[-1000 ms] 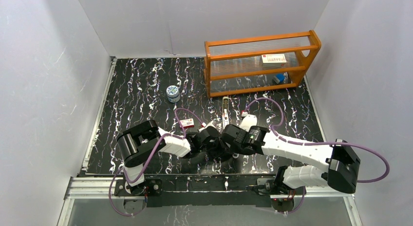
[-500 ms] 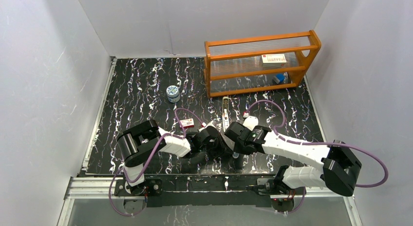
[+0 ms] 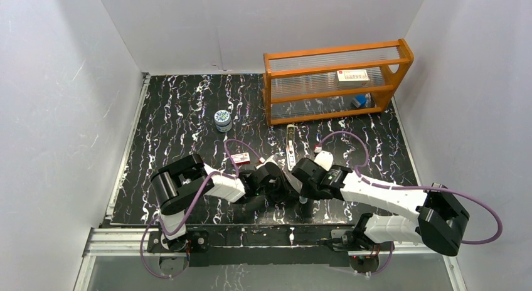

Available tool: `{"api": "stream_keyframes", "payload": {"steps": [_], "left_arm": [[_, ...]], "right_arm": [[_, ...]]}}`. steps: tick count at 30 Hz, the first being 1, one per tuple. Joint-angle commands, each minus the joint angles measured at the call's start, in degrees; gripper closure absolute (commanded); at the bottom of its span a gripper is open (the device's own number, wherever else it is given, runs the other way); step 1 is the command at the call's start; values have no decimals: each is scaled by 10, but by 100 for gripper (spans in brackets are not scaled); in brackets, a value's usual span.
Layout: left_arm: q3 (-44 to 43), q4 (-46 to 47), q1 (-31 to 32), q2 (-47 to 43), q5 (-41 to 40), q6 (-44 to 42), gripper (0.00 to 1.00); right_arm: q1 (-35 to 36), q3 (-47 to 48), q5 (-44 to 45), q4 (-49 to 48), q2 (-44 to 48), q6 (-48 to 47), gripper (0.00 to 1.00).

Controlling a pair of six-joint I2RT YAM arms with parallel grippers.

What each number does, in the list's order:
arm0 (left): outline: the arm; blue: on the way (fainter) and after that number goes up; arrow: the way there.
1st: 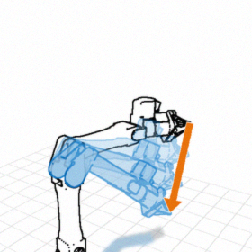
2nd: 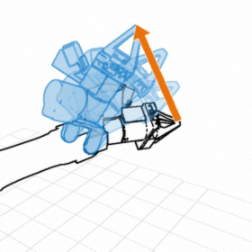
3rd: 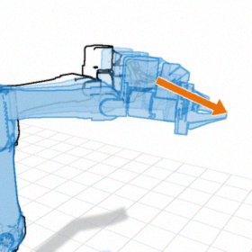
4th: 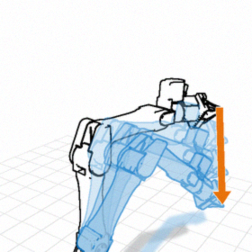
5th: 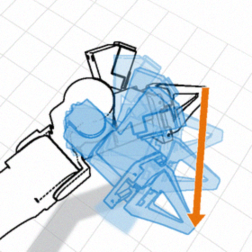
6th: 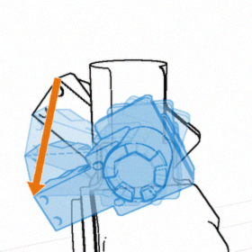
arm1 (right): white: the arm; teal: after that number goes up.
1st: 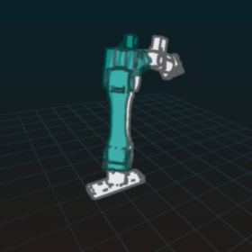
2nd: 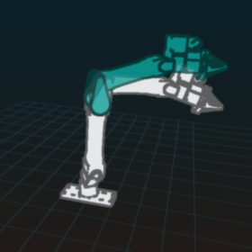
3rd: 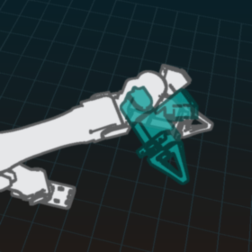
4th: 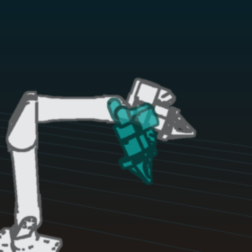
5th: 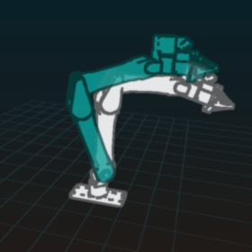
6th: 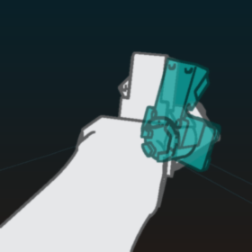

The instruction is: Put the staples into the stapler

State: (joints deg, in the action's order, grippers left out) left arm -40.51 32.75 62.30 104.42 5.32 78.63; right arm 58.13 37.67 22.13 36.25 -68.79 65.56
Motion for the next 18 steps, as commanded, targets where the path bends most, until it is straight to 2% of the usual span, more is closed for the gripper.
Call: {"api": "stream_keyframes", "payload": {"steps": [1,6,9,12,15,18], "left_arm": [[23,-62,3,6,-15,-21,100],[13,-65,2,-6,-16,-42,100],[-10,-91,2,-13,-25,-64,99],[-13,-98,2,-24,-32,-76,94],[-9,-100,2,-41,-34,-87,87],[-4,-97,2,-53,-35,-95,82]], "right_arm": [[3,-71,-59,-5,-38,24,85],[1,-41,-45,0,11,6,91],[-14,40,3,45,22,-25,85],[-27,95,38,89,9,-44,71],[-33,113,52,107,1,-53,62],[-35,109,45,97,5,-58,60]]}}
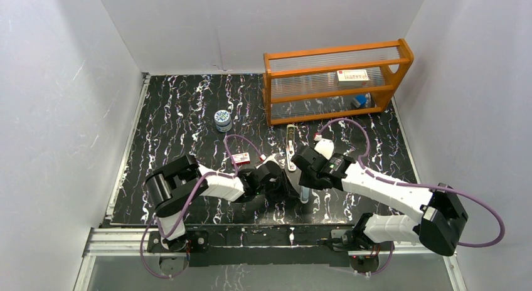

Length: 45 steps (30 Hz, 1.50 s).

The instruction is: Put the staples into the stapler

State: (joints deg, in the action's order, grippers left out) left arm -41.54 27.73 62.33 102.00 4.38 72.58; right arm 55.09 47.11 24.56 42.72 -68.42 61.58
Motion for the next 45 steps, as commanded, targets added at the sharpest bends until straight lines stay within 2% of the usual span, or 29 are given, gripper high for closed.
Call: {"api": "stream_keyframes", "payload": {"steps": [1,6,9,15,20,28,32,35,41,45], "left_arm": [[7,-46,2,-30,-25,-36,81],[10,-53,2,-36,-26,-41,80],[13,-67,2,-48,-36,-46,80],[21,-109,2,-80,-89,-62,79],[40,-132,-1,-110,-121,-59,78],[56,-140,-5,-132,-140,-56,76],[61,-138,-7,-139,-146,-58,76],[61,-150,-8,-151,-165,-68,75],[56,-191,-10,-206,-209,-110,73],[45,-234,-17,-248,-238,-144,71]], "right_arm": [[-5,12,14,28,1,-20,60],[-5,-1,-16,19,-7,-30,58],[-6,-8,-35,11,-14,-44,54],[-6,-14,-45,-6,-44,-52,44],[-9,-20,-45,-29,-79,-52,42],[-28,-35,-40,-81,-123,-74,47],[-37,-35,-28,-84,-130,-81,60],[-54,-37,-13,-85,-123,-96,66],[-123,-41,3,-123,-107,-185,67],[-187,-48,-42,-193,-108,-283,66]]}}
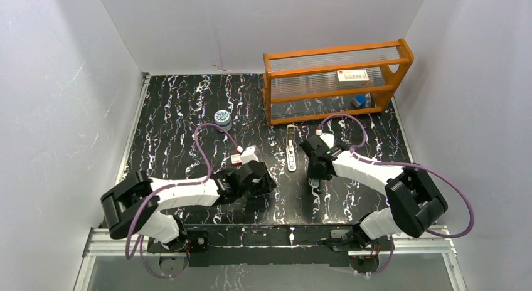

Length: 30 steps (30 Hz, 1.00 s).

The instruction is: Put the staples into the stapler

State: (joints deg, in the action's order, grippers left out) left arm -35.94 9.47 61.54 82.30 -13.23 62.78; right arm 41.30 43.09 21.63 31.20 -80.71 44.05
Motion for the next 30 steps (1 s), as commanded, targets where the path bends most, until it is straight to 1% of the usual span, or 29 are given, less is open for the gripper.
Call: {"api": "stream_keyframes", "payload": {"steps": [1,5,9,11,15,20,23,26,29,30], "left_arm": [[-14,-62,-12,-61,-68,-51,71],[-14,-87,-35,-100,-77,-69,70],[-9,-91,-64,-133,-62,-76,68],[-1,-91,-81,-146,-43,-73,67],[20,-81,-103,-162,-12,-61,66],[20,-79,-113,-164,11,-60,64],[27,-69,-117,-173,26,-64,56],[38,-57,-120,-185,38,-66,48],[41,-59,-122,-190,39,-66,45],[41,-60,-123,-190,37,-65,45]], "right_arm": [[-64,-10,-26,-98,11,-129,66],[-101,-5,-63,-124,-10,-186,65],[-109,5,-71,-124,-30,-200,62],[-110,8,-74,-121,-30,-199,59],[-109,22,-68,-100,-26,-190,46],[-109,61,-55,-64,-7,-181,37],[-109,95,-55,-52,-7,-191,34],[-109,126,-72,-60,-7,-205,33],[-108,144,-122,-99,-3,-221,31],[-108,146,-145,-118,-3,-227,32]]}}
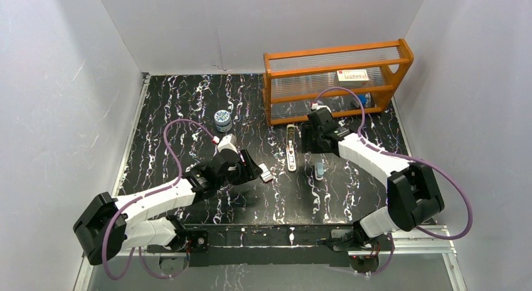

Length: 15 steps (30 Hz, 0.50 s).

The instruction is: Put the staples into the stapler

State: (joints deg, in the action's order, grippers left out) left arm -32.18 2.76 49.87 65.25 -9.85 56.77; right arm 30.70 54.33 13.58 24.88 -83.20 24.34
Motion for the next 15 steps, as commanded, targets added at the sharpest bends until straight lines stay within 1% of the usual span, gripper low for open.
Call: {"api": "stream_keyframes", "payload": {"steps": [1,4,8,15], "left_arm": [[4,8,-7,-19,1,-2,45],[7,21,-7,-20,-2,2,45],[7,27,-8,-14,1,3,44],[12,40,-9,-1,19,13,44]], "right_arm": [[-2,37,-85,-74,20,-33,32],[-1,57,-95,-105,1,-34,28],[13,101,-67,-121,-42,-41,22],[32,163,10,-121,-98,-36,22]]}}
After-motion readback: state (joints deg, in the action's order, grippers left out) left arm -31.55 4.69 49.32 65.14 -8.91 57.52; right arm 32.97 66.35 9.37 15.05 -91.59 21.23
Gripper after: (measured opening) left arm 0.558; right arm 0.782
